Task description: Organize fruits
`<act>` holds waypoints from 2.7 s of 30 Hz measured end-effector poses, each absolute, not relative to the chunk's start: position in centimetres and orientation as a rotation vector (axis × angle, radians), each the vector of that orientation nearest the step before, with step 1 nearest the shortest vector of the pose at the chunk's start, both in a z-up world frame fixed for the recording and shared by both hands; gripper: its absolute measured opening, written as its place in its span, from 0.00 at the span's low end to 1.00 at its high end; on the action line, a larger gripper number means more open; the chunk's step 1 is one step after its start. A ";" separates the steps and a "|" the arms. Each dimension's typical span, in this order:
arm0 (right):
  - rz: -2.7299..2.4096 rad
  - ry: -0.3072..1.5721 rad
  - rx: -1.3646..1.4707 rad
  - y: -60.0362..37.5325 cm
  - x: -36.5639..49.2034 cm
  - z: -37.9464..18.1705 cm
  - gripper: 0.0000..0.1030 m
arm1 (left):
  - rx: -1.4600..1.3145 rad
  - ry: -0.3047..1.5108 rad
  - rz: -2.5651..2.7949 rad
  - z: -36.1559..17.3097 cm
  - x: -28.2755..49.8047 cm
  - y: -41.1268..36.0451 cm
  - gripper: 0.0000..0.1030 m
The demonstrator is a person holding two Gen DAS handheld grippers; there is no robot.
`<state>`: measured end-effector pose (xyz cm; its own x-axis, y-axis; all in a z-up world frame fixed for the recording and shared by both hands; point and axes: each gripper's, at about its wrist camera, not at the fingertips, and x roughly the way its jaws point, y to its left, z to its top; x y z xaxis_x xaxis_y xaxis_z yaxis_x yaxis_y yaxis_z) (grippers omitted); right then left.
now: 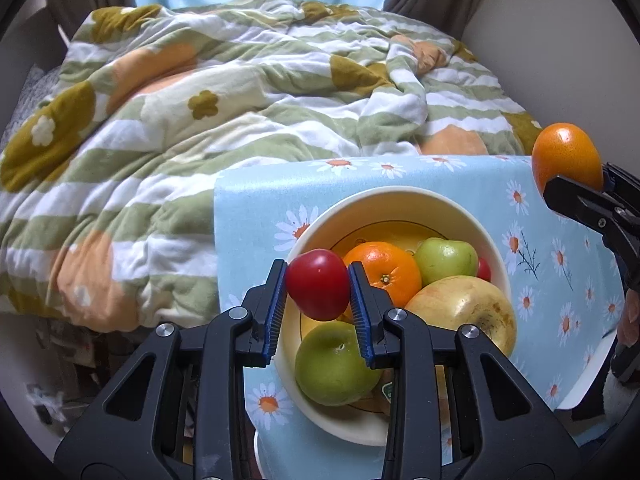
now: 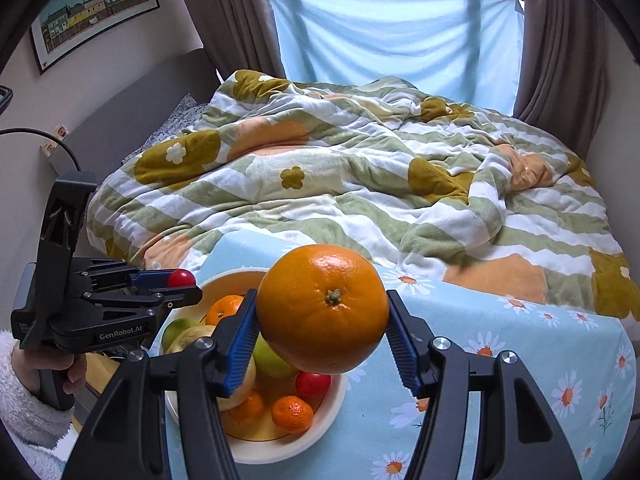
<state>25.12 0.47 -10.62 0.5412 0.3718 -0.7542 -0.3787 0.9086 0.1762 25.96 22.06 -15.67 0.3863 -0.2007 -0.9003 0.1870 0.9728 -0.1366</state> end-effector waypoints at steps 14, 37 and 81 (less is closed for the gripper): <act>0.439 0.908 -0.001 1.5 25.8 -10.3 0.54 | -0.035 1.110 -0.246 -14.3 25.3 23.8 1.00; 0.568 1.262 0.056 6.9 31.5 -16.6 0.54 | -0.034 1.093 -0.159 -13.7 20.8 25.9 1.00; 0.140 0.899 0.014 -13.9 10.8 -3.3 1.00 | 0.049 0.854 -0.075 -1.8 8.3 8.9 1.00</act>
<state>10.79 -13.91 -3.35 0.6140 0.1273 -0.7790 -0.1155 0.9908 0.0709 8.27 8.90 -1.78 0.6547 -0.0462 -0.7544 0.0857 0.9962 0.0133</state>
